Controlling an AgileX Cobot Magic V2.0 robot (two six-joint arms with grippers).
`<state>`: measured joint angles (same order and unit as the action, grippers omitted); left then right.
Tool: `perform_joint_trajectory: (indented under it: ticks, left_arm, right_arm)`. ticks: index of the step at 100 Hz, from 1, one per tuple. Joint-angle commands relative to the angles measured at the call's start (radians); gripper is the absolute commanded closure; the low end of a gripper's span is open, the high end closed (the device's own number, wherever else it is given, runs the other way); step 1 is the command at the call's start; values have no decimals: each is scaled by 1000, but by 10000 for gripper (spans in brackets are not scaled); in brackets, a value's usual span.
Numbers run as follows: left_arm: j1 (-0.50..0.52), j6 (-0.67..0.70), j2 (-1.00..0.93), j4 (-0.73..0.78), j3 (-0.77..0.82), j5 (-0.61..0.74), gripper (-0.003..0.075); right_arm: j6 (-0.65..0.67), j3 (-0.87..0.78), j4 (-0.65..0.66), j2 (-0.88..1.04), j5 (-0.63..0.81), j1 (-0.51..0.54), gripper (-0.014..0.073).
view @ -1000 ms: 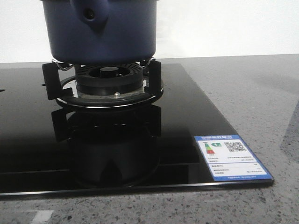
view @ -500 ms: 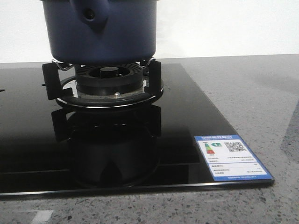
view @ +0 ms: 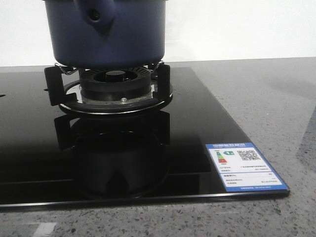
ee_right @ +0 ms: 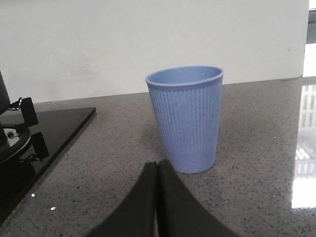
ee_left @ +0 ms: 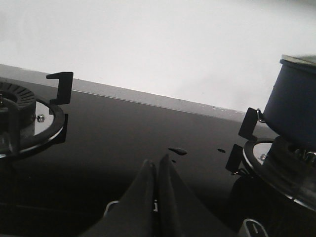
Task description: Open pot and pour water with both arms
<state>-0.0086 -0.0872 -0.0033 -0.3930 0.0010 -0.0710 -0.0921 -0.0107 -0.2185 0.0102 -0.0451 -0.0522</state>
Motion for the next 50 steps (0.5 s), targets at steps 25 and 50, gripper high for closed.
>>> perform_joint_trajectory:
  ticks: [25, 50]
  left_arm:
    - [-10, 7, -29, -364, -38, 71, 741]
    - [-12, -211, 15, -262, -302, -141, 741]
  right_arm:
    - [14, 0, -383, 19, 72, 2, 644]
    - [-9, 194, -239, -9, -128, 2, 643]
